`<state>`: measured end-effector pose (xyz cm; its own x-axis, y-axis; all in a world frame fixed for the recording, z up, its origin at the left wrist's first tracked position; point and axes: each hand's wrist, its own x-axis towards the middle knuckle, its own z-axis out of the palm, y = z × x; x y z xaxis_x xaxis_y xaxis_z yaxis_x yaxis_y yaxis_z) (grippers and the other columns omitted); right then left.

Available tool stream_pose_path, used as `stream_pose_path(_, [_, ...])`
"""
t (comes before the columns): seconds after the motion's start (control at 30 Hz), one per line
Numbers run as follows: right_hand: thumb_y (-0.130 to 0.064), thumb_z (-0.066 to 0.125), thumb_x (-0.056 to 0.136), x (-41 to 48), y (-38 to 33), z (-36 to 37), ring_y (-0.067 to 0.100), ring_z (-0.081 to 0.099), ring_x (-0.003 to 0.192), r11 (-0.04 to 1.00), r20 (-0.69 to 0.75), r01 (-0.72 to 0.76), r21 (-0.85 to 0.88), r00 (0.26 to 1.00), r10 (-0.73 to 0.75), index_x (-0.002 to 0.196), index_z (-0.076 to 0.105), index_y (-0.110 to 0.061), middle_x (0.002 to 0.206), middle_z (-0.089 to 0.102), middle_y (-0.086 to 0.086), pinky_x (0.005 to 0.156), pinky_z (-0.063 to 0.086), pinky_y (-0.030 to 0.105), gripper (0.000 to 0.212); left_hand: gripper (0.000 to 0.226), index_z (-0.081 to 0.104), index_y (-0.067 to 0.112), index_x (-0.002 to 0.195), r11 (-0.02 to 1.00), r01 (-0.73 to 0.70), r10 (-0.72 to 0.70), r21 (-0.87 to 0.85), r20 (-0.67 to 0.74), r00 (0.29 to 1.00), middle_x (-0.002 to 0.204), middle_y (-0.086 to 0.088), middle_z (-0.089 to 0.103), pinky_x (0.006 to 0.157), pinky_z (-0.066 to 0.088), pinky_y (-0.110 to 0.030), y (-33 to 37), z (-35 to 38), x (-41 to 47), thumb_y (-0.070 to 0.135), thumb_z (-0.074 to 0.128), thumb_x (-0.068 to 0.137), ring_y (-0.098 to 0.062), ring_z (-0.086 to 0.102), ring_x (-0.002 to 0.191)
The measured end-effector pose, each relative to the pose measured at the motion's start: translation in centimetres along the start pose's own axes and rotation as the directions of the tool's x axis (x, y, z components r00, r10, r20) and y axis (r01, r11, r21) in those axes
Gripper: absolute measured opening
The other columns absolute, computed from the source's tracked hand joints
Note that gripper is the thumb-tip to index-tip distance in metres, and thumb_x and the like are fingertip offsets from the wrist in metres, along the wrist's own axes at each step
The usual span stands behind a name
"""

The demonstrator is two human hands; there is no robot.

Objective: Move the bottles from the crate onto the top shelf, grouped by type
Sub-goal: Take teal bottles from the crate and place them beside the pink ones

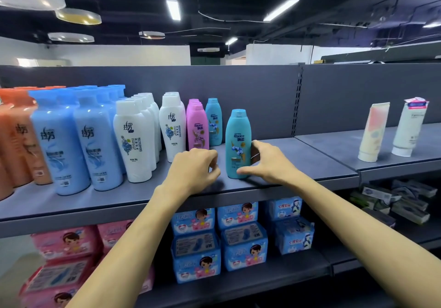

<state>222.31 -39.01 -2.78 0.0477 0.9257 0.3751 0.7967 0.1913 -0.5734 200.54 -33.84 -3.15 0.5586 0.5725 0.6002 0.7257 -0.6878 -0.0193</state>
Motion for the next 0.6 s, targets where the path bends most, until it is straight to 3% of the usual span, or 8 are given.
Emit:
stream_pose_path(0.23, [-0.031,0.086,0.073,2.1,0.3,0.9,-0.003,0.06,0.087,1.0,-0.007,-0.025,0.005,1.0,0.025,0.118,0.054,-0.021,0.106,0.064,-0.011,0.064,0.043,0.008,0.055,0.013,0.049,0.024,0.076,0.998,0.043,-0.044,0.038,0.028,0.999,0.079,0.006,0.062,0.059,0.03,-0.03,-0.9,0.8,1.4,0.034,0.053,0.083,-0.024,0.057,0.076])
stream_pose_path(0.4, [-0.03,0.084,0.073,4.5,0.8,1.9,0.008,0.062,0.092,0.997,-0.017,-0.078,0.023,0.997,0.079,0.116,0.052,-0.019,0.11,0.065,-0.005,0.072,0.047,0.022,0.054,0.013,0.05,0.022,0.076,0.991,0.129,-0.129,0.037,0.012,0.992,0.08,0.004,0.063,0.061,0.031,-0.03,-1.5,2.2,2.7,0.032,0.054,0.083,-0.027,0.058,0.079])
stream_pose_path(0.53, [-0.027,0.085,0.072,6.7,1.0,2.7,0.013,0.061,0.092,0.995,-0.022,-0.101,-0.006,0.995,0.101,0.114,0.05,-0.017,0.112,0.065,-0.002,0.067,0.045,0.022,0.056,0.013,0.053,0.02,0.079,0.981,0.19,-0.19,0.04,-0.023,0.982,0.082,0.003,0.065,0.061,0.033,-0.031,-2.1,3.7,3.5,0.032,0.053,0.085,-0.028,0.06,0.081])
stream_pose_path(0.6, [-0.025,0.087,0.07,7.7,1.1,3.1,0.017,0.061,0.094,0.993,-0.022,-0.117,-0.033,0.993,0.117,0.114,0.048,-0.016,0.113,0.065,0.0,0.072,0.048,0.026,0.059,0.013,0.052,0.019,0.079,0.977,0.21,-0.208,0.037,-0.034,0.977,0.082,0.003,0.064,0.061,0.033,-0.031,-2.2,4.3,3.8,0.031,0.053,0.085,-0.028,0.059,0.081])
